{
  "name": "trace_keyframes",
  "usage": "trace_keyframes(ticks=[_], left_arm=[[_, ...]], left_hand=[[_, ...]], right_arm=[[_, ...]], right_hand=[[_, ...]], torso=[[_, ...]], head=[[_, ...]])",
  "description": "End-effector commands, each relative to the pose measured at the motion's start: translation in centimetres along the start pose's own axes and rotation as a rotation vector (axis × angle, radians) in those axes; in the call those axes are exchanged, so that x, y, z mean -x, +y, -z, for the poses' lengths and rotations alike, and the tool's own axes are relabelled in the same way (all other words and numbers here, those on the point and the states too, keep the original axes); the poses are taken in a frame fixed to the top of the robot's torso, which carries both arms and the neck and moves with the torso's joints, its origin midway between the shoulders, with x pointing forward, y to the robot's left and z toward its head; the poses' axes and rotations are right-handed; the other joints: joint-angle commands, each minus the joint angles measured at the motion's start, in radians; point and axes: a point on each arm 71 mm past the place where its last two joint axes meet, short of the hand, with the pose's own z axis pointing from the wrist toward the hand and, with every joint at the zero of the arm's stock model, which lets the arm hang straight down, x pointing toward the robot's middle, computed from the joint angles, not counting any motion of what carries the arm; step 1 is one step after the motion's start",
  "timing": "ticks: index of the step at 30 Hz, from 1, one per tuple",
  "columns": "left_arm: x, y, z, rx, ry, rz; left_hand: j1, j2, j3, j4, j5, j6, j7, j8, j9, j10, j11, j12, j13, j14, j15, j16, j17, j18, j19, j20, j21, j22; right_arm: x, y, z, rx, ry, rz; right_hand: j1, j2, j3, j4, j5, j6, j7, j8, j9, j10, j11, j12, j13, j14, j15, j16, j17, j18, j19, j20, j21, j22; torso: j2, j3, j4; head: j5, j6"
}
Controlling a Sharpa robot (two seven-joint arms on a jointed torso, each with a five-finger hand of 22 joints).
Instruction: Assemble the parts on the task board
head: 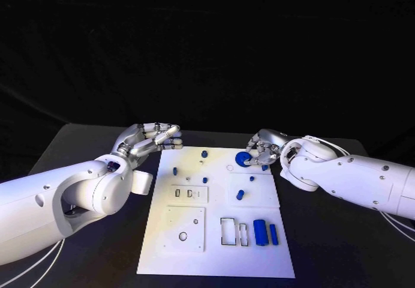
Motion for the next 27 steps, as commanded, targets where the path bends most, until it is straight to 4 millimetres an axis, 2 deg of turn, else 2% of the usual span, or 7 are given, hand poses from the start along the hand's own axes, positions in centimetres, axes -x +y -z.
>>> trace_keyframes(ticks=[1, 15, 27], left_arm=[[-0.3, -0.1, -0.1, -0.005, 0.021, 0.012], [-0.3, -0.1, -0.1, -0.003, 0.022, 0.012], [-0.3, -0.1, -0.1, -0.001, 0.023, 0.012]], left_hand=[[0.002, 0.008, -0.006, 0.002, -0.003, -0.007, 0.003, -0.004, 0.001, -0.006, 0.003, -0.007, 0.002, -0.009, 0.001, -0.006, 0.001, 0.018, -0.002, 0.007, -0.004, -0.001], [0.001, 0.011, -0.008, 0.002, -0.002, -0.008, 0.003, -0.004, 0.003, -0.006, 0.003, -0.007, 0.002, -0.01, 0.001, -0.007, 0.003, 0.017, -0.003, 0.007, -0.005, -0.002], [0.001, 0.011, -0.009, 0.002, -0.002, -0.008, 0.003, -0.004, 0.003, -0.006, 0.003, -0.007, 0.002, -0.01, 0.001, -0.008, 0.003, 0.017, -0.003, 0.007, -0.005, -0.002]], right_arm=[[-0.4, 0.0, -0.3, -0.002, 0.023, -0.008], [-0.9, 0.1, -0.9, -0.011, 0.037, -0.014], [-1.5, -0.4, -1.0, -0.026, 0.076, -0.003]], right_hand=[[0.008, -0.001, 0.0, 0.01, 0.008, -0.004, 0.002, 0.003, 0.002, 0.01, 0.0, 0.02, 0.018, 0.091, 0.007, 0.006, 0.195, -0.021, 0.008, 0.001, 0.007, 0.135], [0.018, 0.006, 0.022, 0.023, 0.027, 0.006, 0.002, 0.004, 0.005, 0.05, 0.001, 0.105, 0.093, 0.101, 0.008, 0.02, 0.24, -0.026, 0.023, 0.002, 0.023, 0.154], [0.032, 0.003, 0.055, 0.022, 0.058, 0.014, 0.002, 0.003, 0.005, 0.07, 0.001, 0.149, 0.133, 0.106, 0.009, 0.026, 0.262, -0.029, 0.031, 0.003, 0.032, 0.166]], torso=[[0.0, 0.0001, 0.0016], [0.0, -0.0004, -0.0004], [0.0, 0.0013, -0.0015]], head=[[0.0, -0.002], [0.005, -0.005], [0.007, -0.009]])
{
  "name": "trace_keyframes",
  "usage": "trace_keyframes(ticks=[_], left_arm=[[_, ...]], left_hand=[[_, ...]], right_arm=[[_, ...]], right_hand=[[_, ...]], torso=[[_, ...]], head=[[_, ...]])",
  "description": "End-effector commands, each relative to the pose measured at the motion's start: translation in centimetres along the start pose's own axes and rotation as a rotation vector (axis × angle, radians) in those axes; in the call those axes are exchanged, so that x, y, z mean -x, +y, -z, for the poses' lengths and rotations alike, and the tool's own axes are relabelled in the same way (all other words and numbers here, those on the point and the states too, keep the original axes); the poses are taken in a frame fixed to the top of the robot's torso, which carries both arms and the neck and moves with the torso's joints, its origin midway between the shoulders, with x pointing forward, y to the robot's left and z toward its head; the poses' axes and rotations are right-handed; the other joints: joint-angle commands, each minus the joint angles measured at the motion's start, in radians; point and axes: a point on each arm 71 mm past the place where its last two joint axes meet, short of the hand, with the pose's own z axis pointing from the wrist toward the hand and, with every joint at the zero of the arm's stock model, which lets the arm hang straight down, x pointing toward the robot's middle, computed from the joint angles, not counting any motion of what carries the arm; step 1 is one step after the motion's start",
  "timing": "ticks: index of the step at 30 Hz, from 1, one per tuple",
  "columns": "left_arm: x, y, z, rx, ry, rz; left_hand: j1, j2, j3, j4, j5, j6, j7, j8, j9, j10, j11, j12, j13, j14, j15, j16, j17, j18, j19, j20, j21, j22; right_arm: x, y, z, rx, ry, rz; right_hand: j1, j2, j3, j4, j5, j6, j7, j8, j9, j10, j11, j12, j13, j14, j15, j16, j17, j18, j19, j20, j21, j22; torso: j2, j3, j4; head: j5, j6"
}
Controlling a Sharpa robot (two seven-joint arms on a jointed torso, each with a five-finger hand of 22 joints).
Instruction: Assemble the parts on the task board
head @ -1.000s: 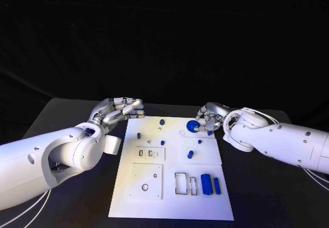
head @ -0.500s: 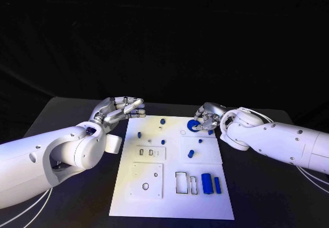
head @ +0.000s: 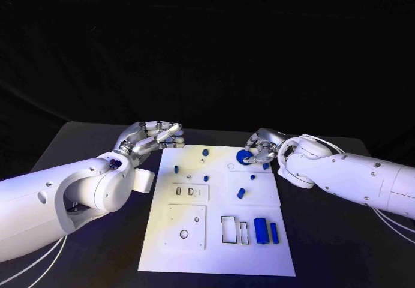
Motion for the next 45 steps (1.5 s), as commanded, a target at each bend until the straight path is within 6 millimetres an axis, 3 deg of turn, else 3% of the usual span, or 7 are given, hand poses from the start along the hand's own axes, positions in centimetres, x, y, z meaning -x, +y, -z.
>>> trace_keyframes(ticks=[1, 10, 16, 23, 31, 37, 45], left_arm=[[-0.2, -0.1, 0.0, -0.005, 0.02, 0.01], [-0.2, -0.1, 0.0, -0.004, 0.021, 0.011], [-0.2, -0.1, -0.1, -0.004, 0.021, 0.011], [-0.2, -0.1, -0.1, -0.003, 0.021, 0.01], [-0.2, -0.1, -0.1, -0.003, 0.021, 0.01], [-0.3, -0.1, -0.2, -0.003, 0.023, 0.011], [-0.4, 0.0, -0.3, -0.004, 0.024, 0.012]], left_hand=[[0.001, 0.011, -0.005, -0.002, -0.002, -0.005, -0.001, -0.004, 0.001, -0.006, 0.003, -0.007, 0.001, -0.007, -0.002, -0.004, 0.001, 0.018, -0.003, 0.007, -0.005, -0.001], [0.001, 0.011, -0.005, -0.002, -0.002, -0.005, -0.001, -0.004, 0.001, -0.006, 0.003, -0.007, 0.001, -0.007, -0.002, -0.004, 0.001, 0.018, -0.003, 0.007, -0.005, -0.001], [0.001, 0.011, -0.005, -0.002, -0.002, -0.005, -0.001, -0.004, 0.001, -0.006, 0.003, -0.007, 0.001, -0.007, -0.002, -0.004, 0.001, 0.018, -0.003, 0.007, -0.005, -0.001], [0.001, 0.014, -0.006, -0.002, -0.002, -0.005, -0.001, -0.004, 0.003, -0.006, 0.003, -0.007, 0.001, -0.007, -0.002, -0.005, 0.003, 0.018, -0.003, 0.007, -0.006, -0.002], [0.001, 0.015, -0.007, -0.002, -0.002, -0.005, -0.001, -0.004, 0.004, -0.006, 0.003, -0.007, 0.001, -0.007, -0.002, -0.005, 0.004, 0.018, -0.003, 0.008, -0.007, -0.002], [0.001, 0.015, -0.007, -0.002, -0.002, -0.005, -0.001, -0.004, 0.004, -0.006, 0.003, -0.007, 0.001, -0.007, -0.002, -0.005, 0.004, 0.018, -0.003, 0.008, -0.007, -0.002], [0.002, 0.016, -0.007, -0.002, -0.003, -0.005, -0.001, -0.004, 0.005, -0.006, 0.003, -0.007, 0.001, -0.007, -0.002, -0.006, 0.005, 0.018, -0.003, 0.008, -0.007, -0.002]], right_arm=[[-0.9, -0.3, 0.1, -0.007, 0.061, 0.016], [-0.8, 0.1, 0.3, 0.013, 0.0, 0.069], [-0.1, 1.0, 0.6, 0.072, -0.142, 0.106], [0.2, 2.4, 1.1, 0.13, -0.213, 0.125], [0.1, 6.0, 1.8, 0.225, -0.235, 0.156], [-0.8, 9.3, 1.8, 0.289, -0.225, 0.184], [-2.5, 12.4, 1.0, 0.328, -0.193, 0.199]], right_hand=[[0.01, -0.002, 0.011, -0.001, 0.009, 0.01, 0.0, 0.002, -0.002, 0.007, 0.001, 0.009, 0.008, 0.106, 0.009, 0.004, 0.263, -0.014, 0.025, 0.003, 0.004, 0.167], [0.028, 0.004, 0.062, -0.01, 0.018, 0.049, -0.009, 0.015, 0.004, 0.032, -0.007, 0.048, 0.044, 0.106, 0.004, 0.004, 0.263, -0.017, 0.036, 0.0, 0.016, 0.181], [0.018, 0.006, 0.145, -0.017, -0.05, 0.094, -0.023, 0.024, 0.009, 0.086, -0.019, 0.114, 0.11, 0.106, -0.007, 0.004, 0.263, -0.026, 0.061, -0.011, 0.042, 0.21], [0.015, 0.007, 0.17, -0.023, -0.069, 0.108, -0.03, 0.028, 0.013, 0.096, -0.025, 0.126, 0.122, 0.106, -0.012, 0.004, 0.263, -0.028, 0.065, -0.015, 0.047, 0.215], [-0.004, -0.004, 0.177, -0.019, -0.089, 0.112, -0.03, 0.027, 0.014, 0.101, -0.026, 0.132, 0.128, 0.106, -0.013, 0.004, 0.263, -0.03, 0.07, -0.017, 0.051, 0.22], [-0.005, -0.006, 0.178, -0.02, -0.091, 0.112, -0.031, 0.026, 0.014, 0.102, -0.026, 0.132, 0.129, 0.106, -0.013, 0.004, 0.263, -0.031, 0.073, -0.017, 0.055, 0.223], [-0.004, -0.006, 0.179, -0.02, -0.091, 0.112, -0.031, 0.026, 0.014, 0.102, -0.026, 0.133, 0.13, 0.106, -0.013, 0.004, 0.263, -0.031, 0.074, -0.018, 0.056, 0.224]], torso=[[0.0, 0.0009, -0.0011], [0.0, 0.0007, -0.0003], [0.0, 0.0014, -0.0005], [0.0, 0.001, -0.0001], [0.0, 0.0011, -0.0009], [0.001, 0.0002, 0.0029], [0.002, -0.0012, 0.0028]], head=[[0.0, -0.001], [0.0, -0.001], [0.0, 0.001], [0.003, 0.004], [0.002, 0.008], [0.002, 0.007], [0.004, 0.008]])
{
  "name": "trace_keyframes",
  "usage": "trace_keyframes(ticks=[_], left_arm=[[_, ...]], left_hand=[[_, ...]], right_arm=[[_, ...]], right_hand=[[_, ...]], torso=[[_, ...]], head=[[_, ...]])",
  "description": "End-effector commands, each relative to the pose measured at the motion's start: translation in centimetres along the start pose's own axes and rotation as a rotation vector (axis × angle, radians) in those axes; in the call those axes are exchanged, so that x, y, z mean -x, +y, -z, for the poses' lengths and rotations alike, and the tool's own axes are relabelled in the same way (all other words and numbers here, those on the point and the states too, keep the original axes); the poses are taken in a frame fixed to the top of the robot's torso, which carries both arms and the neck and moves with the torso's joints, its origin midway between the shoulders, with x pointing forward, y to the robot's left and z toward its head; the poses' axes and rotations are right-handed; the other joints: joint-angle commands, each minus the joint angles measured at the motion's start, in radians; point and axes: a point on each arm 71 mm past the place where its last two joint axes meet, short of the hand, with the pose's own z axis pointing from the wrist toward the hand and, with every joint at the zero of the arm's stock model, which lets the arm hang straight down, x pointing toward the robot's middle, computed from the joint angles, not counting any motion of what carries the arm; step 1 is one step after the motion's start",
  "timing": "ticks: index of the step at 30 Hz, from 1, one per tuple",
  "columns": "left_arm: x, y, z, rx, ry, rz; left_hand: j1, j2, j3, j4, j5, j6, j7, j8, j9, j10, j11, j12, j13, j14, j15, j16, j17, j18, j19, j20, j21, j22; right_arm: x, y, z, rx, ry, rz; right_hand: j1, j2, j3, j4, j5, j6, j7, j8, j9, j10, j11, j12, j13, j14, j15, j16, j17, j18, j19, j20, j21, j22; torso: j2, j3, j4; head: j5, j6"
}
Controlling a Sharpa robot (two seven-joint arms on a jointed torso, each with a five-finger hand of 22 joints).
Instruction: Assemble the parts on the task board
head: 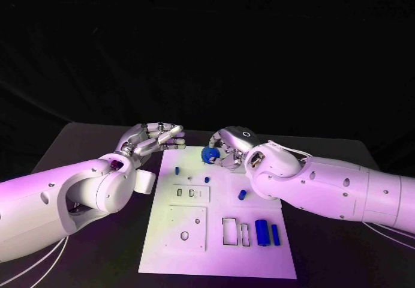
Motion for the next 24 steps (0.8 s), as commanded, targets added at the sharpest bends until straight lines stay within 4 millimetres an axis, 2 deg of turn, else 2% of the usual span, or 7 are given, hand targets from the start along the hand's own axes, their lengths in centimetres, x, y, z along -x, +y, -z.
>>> trace_keyframes(ticks=[1, 5, 13, 24], left_arm=[[-0.3, -0.1, -0.1, -0.007, 0.02, 0.01], [-0.4, -0.1, -0.1, -0.007, 0.022, 0.011], [-0.5, -0.1, -0.1, -0.008, 0.024, 0.011], [-0.6, -0.1, -0.1, -0.008, 0.026, 0.012]], left_hand=[[0.002, 0.008, -0.004, 0.0, -0.003, -0.005, -0.001, -0.004, 0.001, -0.006, 0.003, -0.007, 0.001, -0.007, -0.002, -0.006, 0.001, 0.018, -0.003, 0.008, -0.004, -0.001], [0.002, 0.008, -0.004, 0.0, -0.003, -0.005, -0.001, -0.004, 0.001, -0.006, 0.003, -0.007, 0.001, -0.007, -0.002, -0.006, 0.001, 0.018, -0.003, 0.008, -0.004, -0.001], [0.002, 0.009, -0.005, 0.0, -0.005, -0.005, -0.001, -0.004, 0.002, -0.006, 0.003, -0.006, 0.001, -0.008, -0.002, -0.007, 0.002, 0.018, -0.003, 0.008, -0.004, -0.002], [0.002, 0.009, -0.005, 0.0, -0.005, -0.005, -0.001, -0.004, 0.002, -0.006, 0.003, -0.006, 0.001, -0.008, -0.002, -0.007, 0.002, 0.018, -0.003, 0.008, -0.004, -0.002]], right_arm=[[-0.7, 0.5, -0.4, 0.002, 0.017, 0.047], [-1.4, 1.0, -0.8, 0.002, 0.031, 0.047], [-2.4, 1.3, -1.3, -0.008, 0.052, 0.053], [-3.3, 1.3, -1.5, -0.012, 0.08, 0.053]], right_hand=[[-0.006, 0.0, 0.006, -0.002, -0.002, 0.036, -0.027, -0.001, 0.013, 0.006, -0.001, 0.004, 0.122, 0.106, -0.006, 0.004, 0.263, -0.015, 0.071, -0.007, 0.006, 0.224], [-0.006, 0.0, 0.006, -0.002, -0.002, 0.036, -0.027, -0.001, 0.013, 0.006, -0.001, 0.004, 0.122, 0.106, -0.006, 0.004, 0.263, -0.015, 0.071, -0.007, 0.006, 0.224], [-0.007, -0.001, 0.008, -0.003, -0.003, 0.034, -0.027, -0.003, 0.013, 0.005, 0.0, 0.003, 0.121, 0.106, -0.006, 0.004, 0.263, -0.015, 0.07, -0.007, 0.005, 0.223], [-0.013, -0.004, 0.009, -0.001, -0.006, 0.03, -0.025, -0.006, 0.012, 0.004, 0.001, 0.001, 0.12, 0.106, -0.006, 0.004, 0.263, -0.014, 0.069, -0.007, 0.004, 0.222]], torso=[[0.001, -0.0006, 0.0], [0.002, -0.0002, 0.0001], [0.002, -0.0018, 0.0018], [0.002, -0.0004, -0.0012]], head=[[0.001, 0.001], [0.0, -0.001], [0.002, -0.004], [0.009, -0.007]])
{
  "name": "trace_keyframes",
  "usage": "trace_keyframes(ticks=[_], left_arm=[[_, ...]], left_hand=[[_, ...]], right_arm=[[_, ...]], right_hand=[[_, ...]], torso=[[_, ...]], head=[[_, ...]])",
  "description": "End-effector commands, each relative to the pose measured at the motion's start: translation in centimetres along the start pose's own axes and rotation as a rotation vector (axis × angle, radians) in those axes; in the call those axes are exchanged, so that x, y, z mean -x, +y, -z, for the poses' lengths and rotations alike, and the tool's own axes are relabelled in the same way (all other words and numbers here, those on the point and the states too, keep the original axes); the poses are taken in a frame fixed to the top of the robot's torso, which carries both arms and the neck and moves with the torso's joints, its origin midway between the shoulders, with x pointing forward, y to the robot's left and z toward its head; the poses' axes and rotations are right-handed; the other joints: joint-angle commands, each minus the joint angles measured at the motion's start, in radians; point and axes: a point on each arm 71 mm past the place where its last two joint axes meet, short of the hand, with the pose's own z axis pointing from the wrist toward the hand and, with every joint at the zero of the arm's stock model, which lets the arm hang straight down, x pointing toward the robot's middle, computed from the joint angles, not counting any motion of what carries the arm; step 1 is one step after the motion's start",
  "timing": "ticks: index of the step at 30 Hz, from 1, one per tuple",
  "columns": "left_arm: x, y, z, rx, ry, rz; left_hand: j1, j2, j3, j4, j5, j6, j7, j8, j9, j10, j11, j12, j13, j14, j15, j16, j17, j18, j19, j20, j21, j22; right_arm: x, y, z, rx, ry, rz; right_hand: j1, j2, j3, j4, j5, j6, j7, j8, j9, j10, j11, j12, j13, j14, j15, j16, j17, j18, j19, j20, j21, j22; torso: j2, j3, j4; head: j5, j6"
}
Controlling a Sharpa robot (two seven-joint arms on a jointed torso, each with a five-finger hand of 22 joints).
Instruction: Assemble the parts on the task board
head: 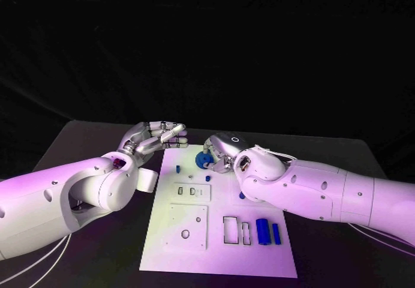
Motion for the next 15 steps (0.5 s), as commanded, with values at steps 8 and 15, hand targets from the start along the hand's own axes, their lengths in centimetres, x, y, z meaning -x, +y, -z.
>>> trace_keyframes(ticks=[8, 15], left_arm=[[-0.29, -0.14, -0.08, -0.007, 0.019, 0.009], [-0.28, -0.13, -0.08, -0.007, 0.019, 0.009]], left_hand=[[0.002, 0.009, -0.005, 0.0, -0.005, -0.005, -0.001, -0.004, 0.001, -0.006, 0.003, -0.006, 0.001, -0.008, -0.002, -0.007, 0.001, 0.018, 0.0, 0.005, -0.004, -0.001], [0.002, 0.009, -0.005, 0.0, -0.005, -0.005, -0.001, -0.004, 0.001, -0.006, 0.003, -0.006, 0.001, -0.008, -0.002, -0.007, 0.001, 0.018, 0.0, 0.005, -0.004, -0.001]], right_arm=[[-0.6, -0.12, -0.36, -0.009, 0.025, 0.024], [-0.69, -0.35, -0.58, -0.02, 0.026, 0.022]], right_hand=[[-0.027, -0.012, 0.007, 0.007, -0.024, 0.0, -0.011, -0.018, -0.008, -0.011, 0.01, -0.017, 0.103, 0.106, 0.001, 0.004, 0.263, -0.014, 0.063, 0.001, 0.001, 0.221], [-0.052, -0.02, -0.011, 0.019, -0.072, -0.071, 0.012, -0.06, -0.027, -0.037, 0.032, -0.045, 0.077, 0.106, 0.02, 0.004, 0.263, -0.013, 0.061, 0.018, -0.002, 0.219]], torso=[[0.0, 0.001, -0.0019], [0.0, 0.0014, -0.0014]], head=[[0.003, 0.0], [0.002, 0.002]])
